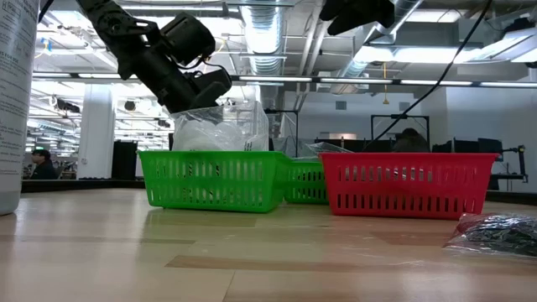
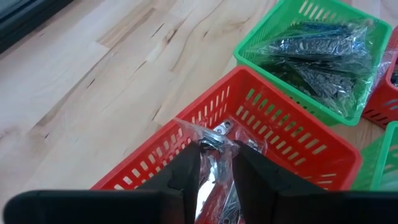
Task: Pick & Place Travel size toiletries
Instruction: Put the silver nail cutter into the top left red bin, then put the black hairbrush into the top right green bin
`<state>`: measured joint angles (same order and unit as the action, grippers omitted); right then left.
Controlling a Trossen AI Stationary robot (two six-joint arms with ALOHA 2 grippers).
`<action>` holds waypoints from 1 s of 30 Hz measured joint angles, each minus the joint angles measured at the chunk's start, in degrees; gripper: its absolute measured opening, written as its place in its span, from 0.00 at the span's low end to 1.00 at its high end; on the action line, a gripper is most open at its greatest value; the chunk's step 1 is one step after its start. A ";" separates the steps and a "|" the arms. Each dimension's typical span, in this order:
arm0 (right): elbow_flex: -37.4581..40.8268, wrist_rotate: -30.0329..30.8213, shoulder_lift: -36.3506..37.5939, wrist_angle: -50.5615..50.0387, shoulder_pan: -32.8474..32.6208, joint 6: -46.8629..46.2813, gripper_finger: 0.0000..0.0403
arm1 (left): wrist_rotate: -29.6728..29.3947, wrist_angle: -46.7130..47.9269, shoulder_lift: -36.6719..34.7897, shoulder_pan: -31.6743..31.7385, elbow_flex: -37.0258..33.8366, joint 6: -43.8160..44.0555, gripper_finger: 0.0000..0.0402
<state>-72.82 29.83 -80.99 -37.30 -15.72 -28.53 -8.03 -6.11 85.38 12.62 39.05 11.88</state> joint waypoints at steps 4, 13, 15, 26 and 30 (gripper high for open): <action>0.00 0.01 0.00 0.00 0.01 -0.01 0.41 | -0.01 -0.28 0.00 0.00 0.00 0.00 0.21; 0.00 0.01 0.00 0.00 -0.01 0.01 0.40 | -0.04 -1.75 -0.02 -0.79 0.02 0.39 0.21; 0.00 0.01 0.00 0.00 0.00 0.01 0.41 | -0.04 -1.79 -0.03 -1.05 0.02 0.39 0.21; 0.00 0.00 0.00 -0.02 0.01 -0.01 0.40 | -0.02 -3.19 -0.76 -3.28 0.03 0.02 0.21; 0.00 0.01 0.00 -0.13 0.01 -0.01 0.41 | -0.04 -4.48 -2.54 -4.08 0.02 -0.48 0.21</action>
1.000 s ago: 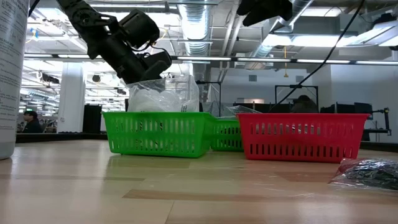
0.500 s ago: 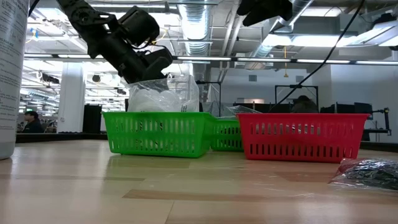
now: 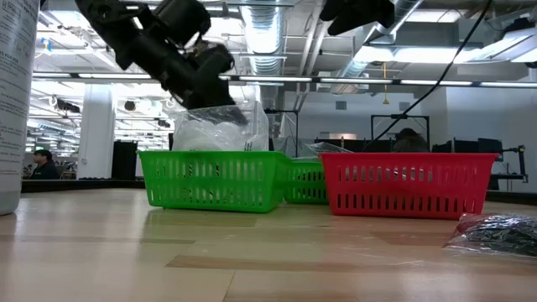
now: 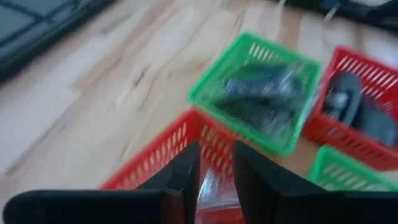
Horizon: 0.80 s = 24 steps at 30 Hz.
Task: Pick & Place Travel size toiletries
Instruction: Put the black hairbrush into the top right green bin
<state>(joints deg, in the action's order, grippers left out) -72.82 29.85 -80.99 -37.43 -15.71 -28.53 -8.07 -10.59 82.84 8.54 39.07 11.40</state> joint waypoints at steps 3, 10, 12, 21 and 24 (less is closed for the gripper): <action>0.00 -0.02 0.00 -0.07 -0.02 -0.02 0.41 | 0.01 -0.36 -2.18 -0.38 0.09 -1.08 0.21; 0.00 -4.11 0.00 -1.32 -1.65 -1.97 0.40 | -0.01 -0.17 -5.94 -1.25 0.04 -1.07 0.21; 0.00 -6.22 0.00 -2.02 -2.91 -2.22 0.40 | -0.01 -0.21 -6.26 -1.82 0.05 -1.07 0.21; 0.00 -9.29 0.00 -6.05 -11.85 -9.51 0.39 | 0.01 -0.22 -6.46 -4.48 0.04 -1.05 0.21; 0.00 -9.27 -0.06 -6.01 -15.22 -11.83 0.39 | 0.01 -0.24 -6.46 -5.36 0.04 -1.03 0.21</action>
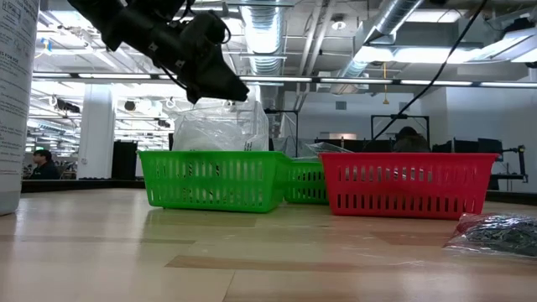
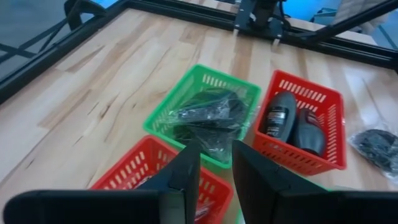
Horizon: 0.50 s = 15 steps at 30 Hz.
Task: Pick & Place Travel size toiletries
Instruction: Put the black hairbrush into the top right green bin
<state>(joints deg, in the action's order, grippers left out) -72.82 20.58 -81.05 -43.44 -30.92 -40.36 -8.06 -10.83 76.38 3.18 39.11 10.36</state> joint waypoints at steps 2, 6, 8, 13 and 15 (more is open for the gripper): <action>-0.11 0.00 -0.96 0.26 -2.10 -2.42 0.39 | 0.01 -0.07 0.00 -0.56 0.00 0.01 0.21; -0.06 -0.01 -4.14 0.27 -6.01 -3.87 0.39 | 0.01 -0.20 0.00 -1.49 0.00 0.01 0.21; -0.04 -0.03 -6.25 0.11 -7.48 -4.51 0.39 | 0.01 -0.58 0.00 -1.89 0.00 0.01 0.21; 0.00 -1.16 -11.92 0.16 -10.09 -7.95 0.39 | 0.01 -0.96 0.00 -2.66 0.00 0.03 0.21; 0.00 -2.69 -14.05 -0.14 -10.89 -8.87 0.38 | 0.01 -1.15 0.01 -2.87 0.00 0.04 0.21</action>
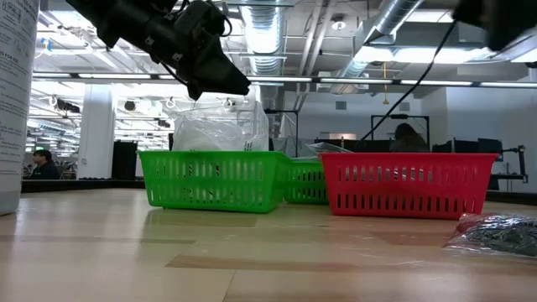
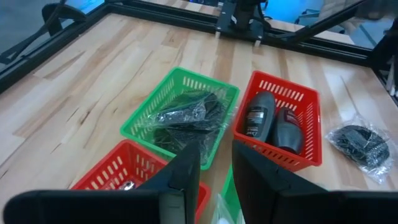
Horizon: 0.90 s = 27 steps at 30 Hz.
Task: Pick & Place Travel size toiletries
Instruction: Put the black hairbrush into the top right green bin
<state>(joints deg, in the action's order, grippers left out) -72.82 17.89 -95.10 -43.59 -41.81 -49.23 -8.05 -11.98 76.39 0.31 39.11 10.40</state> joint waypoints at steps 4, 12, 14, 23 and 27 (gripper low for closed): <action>0.00 -4.54 -4.20 -0.14 -1.51 -3.55 0.37 | 0.00 -0.16 0.01 0.00 0.00 0.49 0.21; 0.00 -12.08 -10.71 -2.90 -3.18 -9.06 0.35 | -0.02 -0.66 0.04 0.00 0.00 0.56 0.21; 0.00 -12.10 -11.46 -3.85 -3.24 -9.51 0.33 | -0.01 -0.73 0.04 0.00 0.00 0.58 0.21; 0.00 -11.89 -11.86 -6.10 -3.27 -10.69 0.29 | -0.01 -1.02 0.04 0.00 0.00 0.58 0.21; 0.00 -11.87 -11.86 -5.99 -3.55 -10.82 0.30 | 0.00 -1.02 0.04 0.00 0.00 0.58 0.21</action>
<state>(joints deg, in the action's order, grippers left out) -72.82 6.02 -106.96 -49.57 -45.36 -60.05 -8.05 -12.99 76.42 0.32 39.11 10.98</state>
